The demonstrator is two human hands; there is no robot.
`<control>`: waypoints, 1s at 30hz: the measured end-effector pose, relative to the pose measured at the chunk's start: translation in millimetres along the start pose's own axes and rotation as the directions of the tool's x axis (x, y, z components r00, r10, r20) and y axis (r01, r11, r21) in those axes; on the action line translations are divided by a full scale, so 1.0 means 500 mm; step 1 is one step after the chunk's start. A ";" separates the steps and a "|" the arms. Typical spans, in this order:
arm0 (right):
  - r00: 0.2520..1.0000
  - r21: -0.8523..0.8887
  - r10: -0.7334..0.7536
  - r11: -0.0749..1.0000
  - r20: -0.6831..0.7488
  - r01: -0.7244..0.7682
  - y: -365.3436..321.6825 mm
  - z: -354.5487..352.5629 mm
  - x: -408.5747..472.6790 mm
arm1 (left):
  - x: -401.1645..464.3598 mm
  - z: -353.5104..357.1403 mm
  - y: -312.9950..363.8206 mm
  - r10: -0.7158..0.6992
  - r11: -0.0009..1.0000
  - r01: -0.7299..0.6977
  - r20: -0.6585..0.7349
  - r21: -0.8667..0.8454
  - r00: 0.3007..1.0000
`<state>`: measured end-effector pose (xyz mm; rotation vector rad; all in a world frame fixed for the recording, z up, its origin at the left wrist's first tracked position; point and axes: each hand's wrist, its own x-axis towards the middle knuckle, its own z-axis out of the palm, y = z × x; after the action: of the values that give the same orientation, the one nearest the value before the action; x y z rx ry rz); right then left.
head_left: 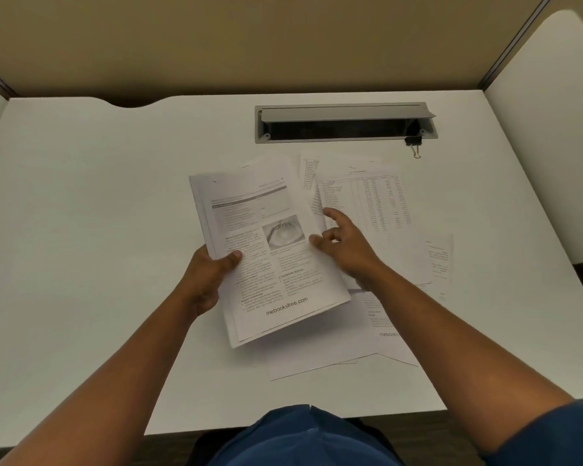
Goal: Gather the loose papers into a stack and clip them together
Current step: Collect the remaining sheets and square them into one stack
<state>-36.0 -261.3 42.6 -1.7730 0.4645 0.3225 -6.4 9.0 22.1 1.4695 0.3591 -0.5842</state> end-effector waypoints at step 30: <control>0.780 -0.105 0.301 0.901 -0.548 -0.421 0.152 -0.265 0.054 | 0.002 0.011 0.000 -0.024 0.997 0.025 -0.015 0.078 1.000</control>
<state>-51.6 -409.3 -2.0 -1.9818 1.2190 0.1562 -6.3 3.7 21.8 1.5466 0.3692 -0.6136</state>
